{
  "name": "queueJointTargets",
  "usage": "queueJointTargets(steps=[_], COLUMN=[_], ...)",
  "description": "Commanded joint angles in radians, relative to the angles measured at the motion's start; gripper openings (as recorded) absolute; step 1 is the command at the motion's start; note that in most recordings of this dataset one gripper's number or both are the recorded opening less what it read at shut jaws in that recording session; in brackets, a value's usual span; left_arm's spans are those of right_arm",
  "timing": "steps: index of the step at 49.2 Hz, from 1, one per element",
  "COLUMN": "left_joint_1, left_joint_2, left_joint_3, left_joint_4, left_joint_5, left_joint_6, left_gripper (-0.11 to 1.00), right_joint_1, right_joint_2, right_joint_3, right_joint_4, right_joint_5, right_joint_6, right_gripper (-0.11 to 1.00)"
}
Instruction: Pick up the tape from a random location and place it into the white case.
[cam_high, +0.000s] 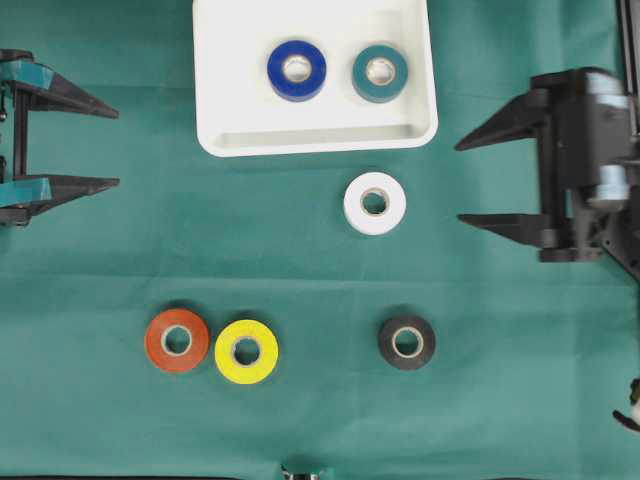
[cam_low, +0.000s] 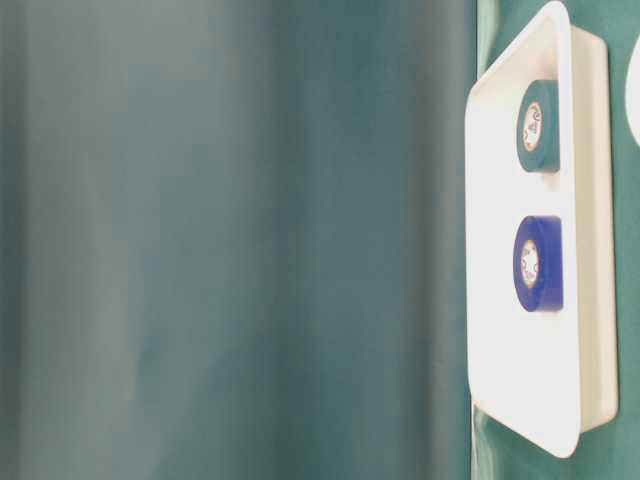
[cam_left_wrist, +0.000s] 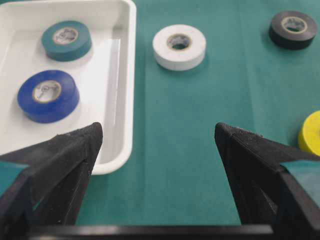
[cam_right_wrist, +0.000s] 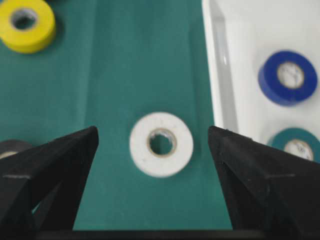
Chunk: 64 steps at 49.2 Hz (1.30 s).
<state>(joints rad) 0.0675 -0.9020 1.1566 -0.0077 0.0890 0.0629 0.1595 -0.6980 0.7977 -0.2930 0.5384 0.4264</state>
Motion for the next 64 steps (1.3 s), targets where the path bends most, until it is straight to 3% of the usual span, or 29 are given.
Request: queueJointTargets(steps=[1, 23, 40, 64], left_joint_1=[0.005, 0.003, -0.006, -0.178], left_joint_2=[0.005, 0.005, 0.005, 0.005], left_joint_3=[-0.011, -0.008, -0.009, -0.011], left_joint_4=[-0.002, -0.002, 0.0, -0.005], left_joint_5=[-0.006, -0.005, -0.006, -0.014], left_joint_6=[-0.002, -0.002, -0.002, -0.035], left_gripper=[0.98, 0.98, 0.98, 0.98], right_joint_1=[-0.006, -0.086, -0.087, -0.087], right_joint_2=[-0.074, -0.295, -0.288, -0.284], right_joint_3=[0.055, 0.347, 0.354, 0.353], right_joint_4=[-0.003, -0.002, 0.002, 0.003], right_joint_5=[-0.064, -0.278, -0.298, -0.299], right_joint_6=[0.002, 0.012, 0.012, 0.012], right_gripper=[0.87, 0.87, 0.87, 0.87])
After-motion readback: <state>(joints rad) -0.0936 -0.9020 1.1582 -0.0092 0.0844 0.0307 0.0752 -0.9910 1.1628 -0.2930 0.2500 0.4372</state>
